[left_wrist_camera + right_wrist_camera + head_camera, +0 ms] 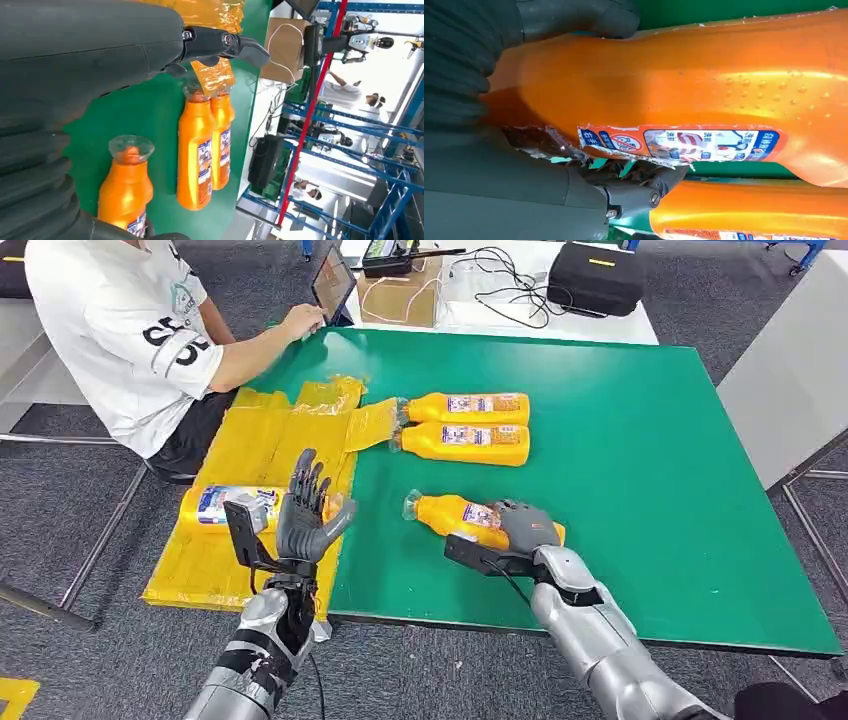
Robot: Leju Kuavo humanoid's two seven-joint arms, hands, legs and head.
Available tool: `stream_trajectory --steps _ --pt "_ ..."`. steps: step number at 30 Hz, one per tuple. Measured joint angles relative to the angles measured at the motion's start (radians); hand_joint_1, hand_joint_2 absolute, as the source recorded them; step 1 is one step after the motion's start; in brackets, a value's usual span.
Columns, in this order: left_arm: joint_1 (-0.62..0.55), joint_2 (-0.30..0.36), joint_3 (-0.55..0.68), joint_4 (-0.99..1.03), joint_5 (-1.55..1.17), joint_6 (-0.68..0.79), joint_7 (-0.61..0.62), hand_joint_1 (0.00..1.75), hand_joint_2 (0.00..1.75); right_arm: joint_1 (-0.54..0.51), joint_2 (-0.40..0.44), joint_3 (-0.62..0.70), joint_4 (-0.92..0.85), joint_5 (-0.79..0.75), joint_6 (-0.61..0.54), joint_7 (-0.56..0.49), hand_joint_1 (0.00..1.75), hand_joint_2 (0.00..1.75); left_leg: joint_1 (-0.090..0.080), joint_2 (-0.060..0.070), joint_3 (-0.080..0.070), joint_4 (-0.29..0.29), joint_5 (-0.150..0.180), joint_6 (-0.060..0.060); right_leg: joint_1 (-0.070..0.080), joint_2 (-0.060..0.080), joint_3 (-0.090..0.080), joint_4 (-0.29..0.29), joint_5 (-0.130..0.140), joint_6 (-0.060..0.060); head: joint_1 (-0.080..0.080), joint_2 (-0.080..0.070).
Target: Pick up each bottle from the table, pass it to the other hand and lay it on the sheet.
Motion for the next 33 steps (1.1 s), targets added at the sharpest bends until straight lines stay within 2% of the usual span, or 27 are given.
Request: stream_trajectory --steps 2,5,9,12,16,22,33 --pt "-0.002 0.000 0.002 0.003 -0.017 0.007 -0.003 0.00 1.75 -0.007 0.001 0.002 0.009 -0.028 -0.017 -0.024 1.75 1.75 0.000 0.000 0.000 0.000 0.000 0.000 0.000 0.000 0.000 0.000 0.000 0.000 0.000 0.000" --pt "-0.007 0.000 0.003 0.011 -0.064 0.046 -0.006 0.00 1.75 0.001 0.022 -0.006 0.009 -0.095 -0.112 -0.073 1.75 1.75 0.000 0.001 0.000 0.000 0.000 0.000 0.000 0.000 0.000 0.000 0.000 0.000 0.000 0.000" --pt "-0.026 0.000 -0.006 0.045 -0.104 0.054 0.010 0.00 1.75 0.041 0.078 -0.051 -0.037 -0.229 -0.253 -0.161 1.75 1.75 0.000 0.001 -0.001 0.000 0.000 0.000 0.000 0.000 -0.001 0.001 0.000 0.000 0.001 0.000" --pt "-0.048 0.000 -0.025 0.089 -0.114 0.051 0.012 0.00 1.75 0.065 0.127 -0.075 -0.085 -0.318 -0.314 -0.219 1.75 1.75 0.001 0.000 -0.002 0.000 0.000 -0.001 0.001 0.000 -0.002 0.001 0.000 0.000 0.000 0.000" --pt "-0.064 0.000 -0.040 0.124 -0.114 0.050 0.013 0.00 1.75 0.076 0.161 -0.096 -0.120 -0.353 -0.333 -0.239 1.75 1.75 0.001 0.000 -0.003 0.000 0.000 -0.001 0.000 0.000 -0.002 0.001 0.000 0.000 0.000 0.000" --pt "-0.098 0.000 -0.077 0.174 -0.116 0.003 0.039 0.00 1.75 0.085 0.222 -0.105 -0.148 -0.486 -0.364 -0.342 1.75 1.75 0.000 0.001 -0.004 0.000 0.000 0.000 0.000 0.000 -0.003 0.001 0.000 0.000 0.000 0.000" --pt "-0.138 -0.011 -0.135 0.192 -0.079 -0.058 0.069 0.00 1.75 0.063 0.325 -0.072 -0.099 -0.536 -0.326 -0.368 1.75 1.75 0.001 0.001 -0.004 0.000 0.000 -0.001 0.000 0.000 -0.004 0.001 0.000 0.000 0.000 0.000"
